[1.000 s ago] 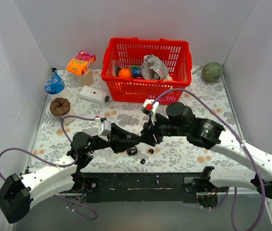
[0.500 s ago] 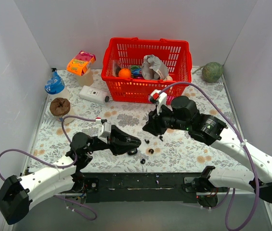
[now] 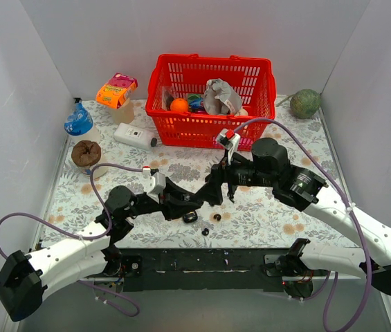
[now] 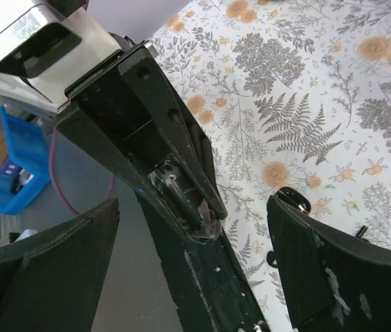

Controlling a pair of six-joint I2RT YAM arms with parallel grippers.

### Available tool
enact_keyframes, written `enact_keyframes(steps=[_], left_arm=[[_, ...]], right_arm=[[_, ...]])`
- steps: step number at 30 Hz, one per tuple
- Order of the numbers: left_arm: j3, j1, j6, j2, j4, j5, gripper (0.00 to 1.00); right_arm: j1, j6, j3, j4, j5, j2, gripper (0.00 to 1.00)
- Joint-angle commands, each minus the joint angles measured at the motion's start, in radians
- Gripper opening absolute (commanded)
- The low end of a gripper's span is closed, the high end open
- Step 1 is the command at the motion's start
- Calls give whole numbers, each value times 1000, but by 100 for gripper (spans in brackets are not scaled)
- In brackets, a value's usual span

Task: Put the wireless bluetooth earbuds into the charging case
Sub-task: Adjust the charging case.

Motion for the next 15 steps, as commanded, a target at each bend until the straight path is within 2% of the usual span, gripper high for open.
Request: enact_keyframes(steps=[1,6,15], left_arm=[[53,-2,79,4,-15,-78,0],[55,-2,151,12,9,-178,0],[55,-2,220,29,26,-252,0]], right_arm=[[-4,181,27,36,-15,26,95],[-2,272,78,-77,119,72,97],[-5,356,118,-140,166,127,98]])
